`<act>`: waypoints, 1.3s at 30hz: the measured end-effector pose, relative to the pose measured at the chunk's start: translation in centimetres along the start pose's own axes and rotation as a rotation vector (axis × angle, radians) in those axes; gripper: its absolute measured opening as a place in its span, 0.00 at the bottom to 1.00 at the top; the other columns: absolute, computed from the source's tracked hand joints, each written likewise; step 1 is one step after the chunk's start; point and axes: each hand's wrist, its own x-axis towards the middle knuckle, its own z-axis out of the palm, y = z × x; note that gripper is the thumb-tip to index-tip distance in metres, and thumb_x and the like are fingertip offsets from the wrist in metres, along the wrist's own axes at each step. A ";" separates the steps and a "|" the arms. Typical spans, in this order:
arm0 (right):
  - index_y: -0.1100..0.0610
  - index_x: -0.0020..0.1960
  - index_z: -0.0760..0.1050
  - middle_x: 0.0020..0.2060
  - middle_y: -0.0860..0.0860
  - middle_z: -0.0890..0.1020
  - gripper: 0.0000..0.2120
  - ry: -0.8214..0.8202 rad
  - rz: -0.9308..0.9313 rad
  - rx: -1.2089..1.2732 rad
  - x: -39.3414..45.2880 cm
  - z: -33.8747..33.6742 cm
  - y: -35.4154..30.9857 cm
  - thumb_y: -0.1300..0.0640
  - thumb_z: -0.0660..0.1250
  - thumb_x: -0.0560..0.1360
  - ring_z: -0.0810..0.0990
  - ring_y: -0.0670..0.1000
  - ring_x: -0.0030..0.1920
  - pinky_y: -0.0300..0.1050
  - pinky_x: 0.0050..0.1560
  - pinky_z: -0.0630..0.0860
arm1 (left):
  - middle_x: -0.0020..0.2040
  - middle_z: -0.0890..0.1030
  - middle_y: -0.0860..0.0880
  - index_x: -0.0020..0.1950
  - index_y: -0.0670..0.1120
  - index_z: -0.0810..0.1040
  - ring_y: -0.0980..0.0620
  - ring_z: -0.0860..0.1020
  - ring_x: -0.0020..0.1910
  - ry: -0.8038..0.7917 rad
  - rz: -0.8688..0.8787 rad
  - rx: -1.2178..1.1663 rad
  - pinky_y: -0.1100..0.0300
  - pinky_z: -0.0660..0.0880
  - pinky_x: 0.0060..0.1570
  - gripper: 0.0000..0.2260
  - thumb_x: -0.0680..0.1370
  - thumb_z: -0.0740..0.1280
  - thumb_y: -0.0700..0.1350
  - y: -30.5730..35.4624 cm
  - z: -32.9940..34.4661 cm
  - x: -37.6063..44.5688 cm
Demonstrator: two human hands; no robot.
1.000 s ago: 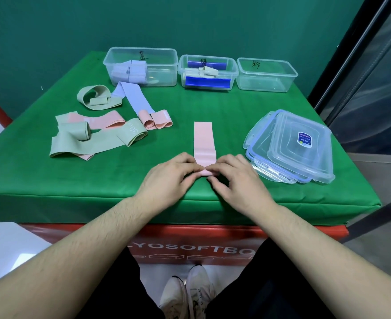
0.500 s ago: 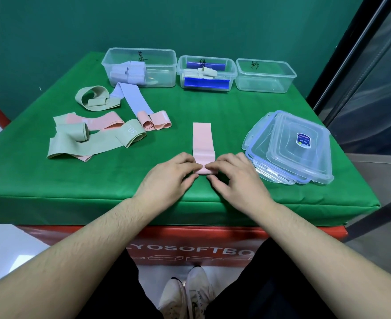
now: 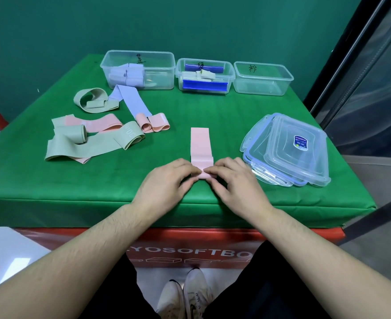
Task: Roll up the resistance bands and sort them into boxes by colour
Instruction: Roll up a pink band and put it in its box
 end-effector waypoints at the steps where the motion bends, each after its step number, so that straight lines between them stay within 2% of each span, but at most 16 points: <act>1: 0.51 0.58 0.82 0.48 0.45 0.78 0.10 0.005 -0.005 0.004 -0.3 0.0 -0.1 0.51 0.70 0.78 0.72 0.51 0.47 0.50 0.49 0.73 | 0.50 0.81 0.57 0.53 0.51 0.83 0.55 0.80 0.47 0.010 0.000 -0.007 0.54 0.79 0.43 0.06 0.78 0.70 0.49 0.1 0.0 -0.3; 7: 0.50 0.58 0.81 0.49 0.44 0.78 0.10 0.027 -0.055 0.008 -2.1 -0.6 -0.5 0.50 0.68 0.78 0.72 0.51 0.46 0.50 0.48 0.72 | 0.50 0.81 0.57 0.53 0.51 0.83 0.55 0.80 0.46 0.029 0.033 -0.010 0.57 0.79 0.40 0.11 0.78 0.65 0.53 0.8 -0.1 -2.1; 11: 0.50 0.58 0.81 0.49 0.44 0.77 0.13 0.027 -0.063 0.008 -3.0 -0.9 -0.7 0.47 0.63 0.79 0.72 0.51 0.46 0.49 0.47 0.71 | 0.50 0.81 0.56 0.53 0.51 0.83 0.55 0.80 0.45 0.037 0.053 -0.001 0.59 0.78 0.40 0.10 0.79 0.65 0.53 1.2 -0.1 -2.8; 19: 0.49 0.59 0.81 0.49 0.43 0.77 0.13 -0.006 -0.001 0.035 -2.8 -0.6 -0.7 0.47 0.64 0.78 0.69 0.48 0.47 0.49 0.50 0.72 | 0.51 0.80 0.55 0.54 0.48 0.83 0.56 0.79 0.45 0.057 0.037 0.002 0.63 0.75 0.44 0.11 0.80 0.65 0.52 1.2 0.5 -3.0; 24: 0.48 0.59 0.79 0.50 0.43 0.76 0.13 -0.013 -0.019 0.062 -2.9 -0.7 -0.6 0.48 0.65 0.77 0.70 0.48 0.48 0.47 0.50 0.70 | 0.52 0.78 0.55 0.54 0.48 0.83 0.59 0.74 0.41 0.059 -0.022 -0.013 0.67 0.70 0.41 0.08 0.79 0.69 0.49 1.5 0.4 -3.1; 27: 0.48 0.57 0.81 0.48 0.42 0.77 0.10 0.004 0.001 0.086 -2.6 -0.4 -0.6 0.50 0.67 0.78 0.71 0.48 0.47 0.48 0.50 0.71 | 0.54 0.78 0.57 0.55 0.50 0.83 0.64 0.68 0.39 0.044 -0.033 -0.003 0.66 0.70 0.38 0.08 0.78 0.70 0.49 1.5 0.3 -2.9; 31: 0.49 0.58 0.81 0.47 0.43 0.77 0.10 -0.004 0.021 0.091 -2.2 -0.3 -0.6 0.50 0.67 0.78 0.71 0.48 0.47 0.50 0.51 0.72 | 0.53 0.78 0.59 0.56 0.52 0.82 0.60 0.76 0.44 0.010 0.002 -0.004 0.63 0.74 0.39 0.09 0.77 0.68 0.51 1.2 0.1 -2.4; 35: 0.48 0.59 0.81 0.48 0.43 0.77 0.13 0.005 0.017 0.071 -2.1 -0.5 -0.6 0.48 0.64 0.78 0.71 0.50 0.47 0.50 0.52 0.72 | 0.52 0.79 0.59 0.56 0.53 0.83 0.59 0.77 0.46 0.000 -0.022 -0.016 0.65 0.73 0.42 0.07 0.78 0.69 0.48 1.2 0.1 -2.1; 39: 0.48 0.58 0.79 0.49 0.44 0.76 0.12 0.031 -0.011 0.061 -2.1 -0.5 -0.7 0.49 0.65 0.76 0.71 0.50 0.48 0.49 0.51 0.70 | 0.54 0.79 0.59 0.58 0.53 0.82 0.58 0.78 0.48 -0.036 -0.044 -0.016 0.59 0.77 0.44 0.09 0.80 0.67 0.51 1.1 0.0 -1.7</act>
